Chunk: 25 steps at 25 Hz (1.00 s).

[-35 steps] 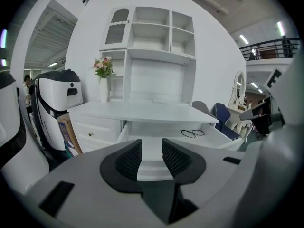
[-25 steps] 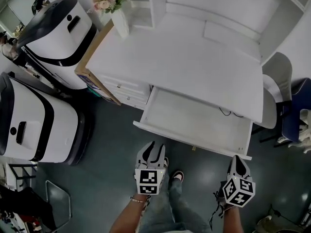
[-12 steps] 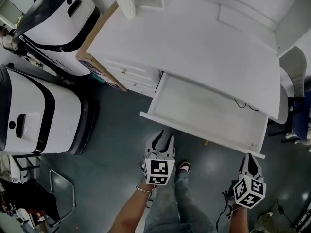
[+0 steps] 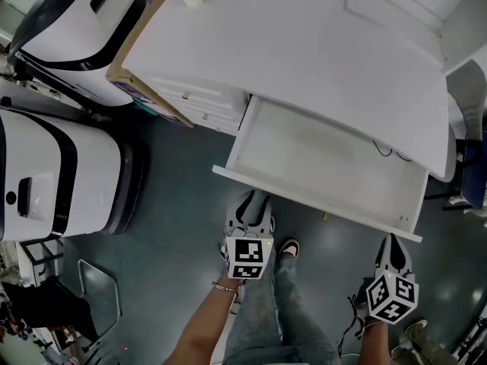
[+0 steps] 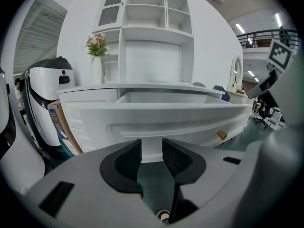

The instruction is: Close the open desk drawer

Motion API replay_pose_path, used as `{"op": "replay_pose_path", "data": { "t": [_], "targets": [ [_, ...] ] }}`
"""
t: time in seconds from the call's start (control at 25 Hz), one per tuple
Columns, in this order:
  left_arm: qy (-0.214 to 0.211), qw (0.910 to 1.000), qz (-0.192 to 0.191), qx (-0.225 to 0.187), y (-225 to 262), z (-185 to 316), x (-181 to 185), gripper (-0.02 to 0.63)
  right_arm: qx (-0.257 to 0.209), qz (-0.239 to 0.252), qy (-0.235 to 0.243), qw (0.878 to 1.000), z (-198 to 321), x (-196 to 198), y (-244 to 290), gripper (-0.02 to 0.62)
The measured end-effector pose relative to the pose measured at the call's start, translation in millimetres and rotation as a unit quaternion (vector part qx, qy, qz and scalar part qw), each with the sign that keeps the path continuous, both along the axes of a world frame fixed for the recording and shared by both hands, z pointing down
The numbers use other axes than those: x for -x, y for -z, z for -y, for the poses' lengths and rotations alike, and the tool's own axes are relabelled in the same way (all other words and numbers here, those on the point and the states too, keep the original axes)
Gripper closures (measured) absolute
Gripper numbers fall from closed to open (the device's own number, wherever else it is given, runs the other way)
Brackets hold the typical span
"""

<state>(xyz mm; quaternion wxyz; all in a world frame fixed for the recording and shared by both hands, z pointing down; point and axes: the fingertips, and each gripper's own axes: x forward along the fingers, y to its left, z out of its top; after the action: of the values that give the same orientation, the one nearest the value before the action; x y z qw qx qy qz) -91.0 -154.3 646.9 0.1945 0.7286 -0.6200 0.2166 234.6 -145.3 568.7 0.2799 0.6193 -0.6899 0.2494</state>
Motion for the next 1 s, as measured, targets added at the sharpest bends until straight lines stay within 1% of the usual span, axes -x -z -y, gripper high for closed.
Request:
{"op": "replay_pose_path", "data": {
  "t": [0.12,0.44,0.68,1.0],
  "targets": [
    [0.002,0.9999,0.009,0.006,-3,2,3,0.459,0.003,-0.002,-0.003,1.0,0,-1,-1,0.589],
    [-0.003,0.9998,0.019,0.003,-6,8,3,0.459,0.014,-0.007,-0.01,1.0,-5,-7,-5,0.589],
    [0.007,0.9999,0.015,0.005,-6,8,3,0.46,0.011,-0.007,-0.016,1.0,-1,-9,-3,0.589],
    [0.008,0.9998,0.016,0.004,-5,13,2,0.459,0.012,-0.008,-0.022,1.0,3,-15,-1,0.589]
  ]
}}
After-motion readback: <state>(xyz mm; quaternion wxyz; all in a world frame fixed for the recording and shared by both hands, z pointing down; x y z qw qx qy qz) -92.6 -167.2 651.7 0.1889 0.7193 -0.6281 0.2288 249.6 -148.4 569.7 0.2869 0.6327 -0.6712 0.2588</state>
